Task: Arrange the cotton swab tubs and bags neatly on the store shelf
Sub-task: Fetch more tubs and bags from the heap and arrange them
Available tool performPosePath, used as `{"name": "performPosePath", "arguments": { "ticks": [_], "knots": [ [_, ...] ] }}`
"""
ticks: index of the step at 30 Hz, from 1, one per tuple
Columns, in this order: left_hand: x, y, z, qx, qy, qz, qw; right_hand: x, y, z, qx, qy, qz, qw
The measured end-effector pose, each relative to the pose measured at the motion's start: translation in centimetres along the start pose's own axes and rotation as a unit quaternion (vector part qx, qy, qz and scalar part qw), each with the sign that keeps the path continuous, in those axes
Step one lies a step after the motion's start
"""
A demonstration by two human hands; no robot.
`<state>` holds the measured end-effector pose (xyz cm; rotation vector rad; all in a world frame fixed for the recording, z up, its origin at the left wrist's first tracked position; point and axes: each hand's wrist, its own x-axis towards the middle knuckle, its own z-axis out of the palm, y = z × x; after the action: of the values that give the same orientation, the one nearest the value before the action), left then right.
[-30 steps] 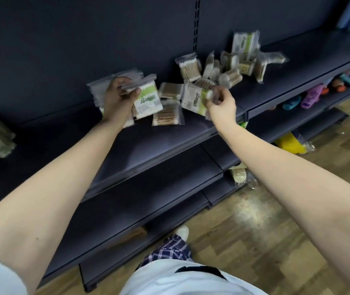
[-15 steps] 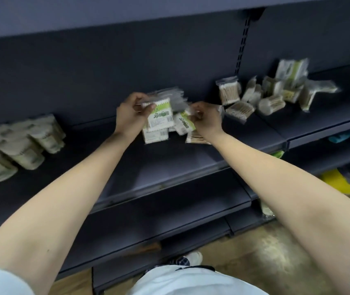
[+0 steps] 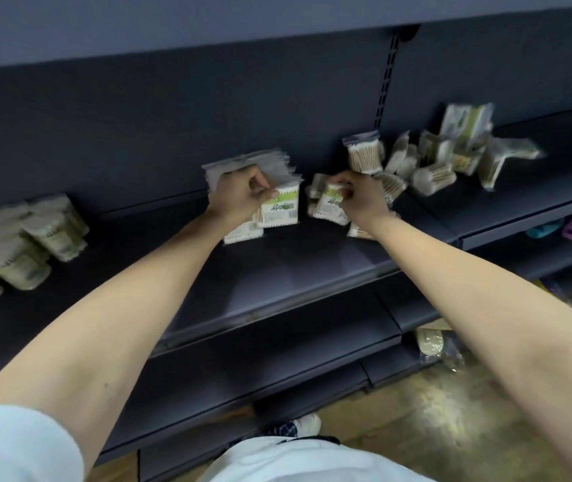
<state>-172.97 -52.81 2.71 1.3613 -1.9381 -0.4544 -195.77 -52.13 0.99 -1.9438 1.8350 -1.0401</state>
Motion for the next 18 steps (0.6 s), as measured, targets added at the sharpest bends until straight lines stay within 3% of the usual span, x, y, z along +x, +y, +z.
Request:
{"name": "performPosePath", "arguments": {
  "ticks": [5, 11, 18],
  "knots": [
    [0.4, -1.6, 0.6, 0.158, -0.002, 0.056, 0.986, -0.3, 0.6, 0.6, -0.017, -0.030, -0.079, 0.996],
    [0.4, -1.3, 0.8, 0.282, -0.046, 0.118, 0.951, -0.5, 1.4, 1.7, -0.027, -0.042, -0.063, 0.997],
    [0.8, -1.2, 1.6, 0.280, -0.014, 0.125, 0.952, 0.6, -0.1, 1.5, 0.009, 0.003, -0.065, 0.998]
  ]
}}
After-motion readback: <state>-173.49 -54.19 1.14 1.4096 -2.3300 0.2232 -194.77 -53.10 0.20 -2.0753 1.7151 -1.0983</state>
